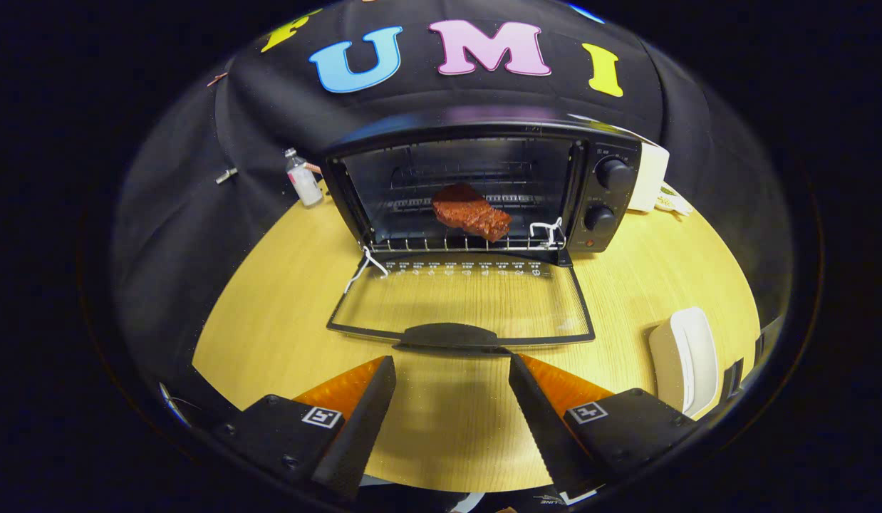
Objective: Open the toaster oven, put the food inside, and close the toaster oven door.
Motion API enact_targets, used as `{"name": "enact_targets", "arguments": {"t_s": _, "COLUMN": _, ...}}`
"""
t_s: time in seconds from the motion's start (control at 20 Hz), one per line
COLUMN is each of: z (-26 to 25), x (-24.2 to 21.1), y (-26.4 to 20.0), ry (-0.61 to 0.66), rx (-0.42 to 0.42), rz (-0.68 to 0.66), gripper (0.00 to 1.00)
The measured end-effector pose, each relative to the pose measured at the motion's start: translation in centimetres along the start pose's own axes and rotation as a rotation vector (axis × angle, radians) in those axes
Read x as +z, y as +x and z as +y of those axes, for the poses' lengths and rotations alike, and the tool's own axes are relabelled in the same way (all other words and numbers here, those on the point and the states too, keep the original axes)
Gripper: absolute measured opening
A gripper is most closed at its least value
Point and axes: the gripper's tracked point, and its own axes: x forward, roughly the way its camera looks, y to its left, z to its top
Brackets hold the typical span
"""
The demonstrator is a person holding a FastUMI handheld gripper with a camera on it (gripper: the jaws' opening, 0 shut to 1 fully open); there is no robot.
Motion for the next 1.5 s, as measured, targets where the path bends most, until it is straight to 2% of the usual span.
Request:
{"name": "enact_targets", "arguments": {"t_s": 0.15, "z": -0.6, "x": -1.6, "y": 1.3, "ry": 0.005, "rx": -0.055, "rz": 0.055, "gripper": 0.99}}
{"name": "enact_targets", "arguments": {"t_s": 0.3, "z": -0.5, "x": -2.3, "y": 2.3, "ry": 0.044, "rx": -0.065, "rz": 0.086, "gripper": 0.99}}
{"name": "enact_targets", "arguments": {"t_s": 0.75, "z": -0.5, "x": -2.4, "y": 5.0, "ry": 0.056, "rx": -0.124, "rz": 0.117, "gripper": 0.99}}
{"name": "enact_targets", "arguments": {"t_s": 1.5, "z": 0.1, "x": 0.2, "y": 2.0, "ry": 0.063, "rx": -0.098, "rz": 0.032, "gripper": 0.99}}
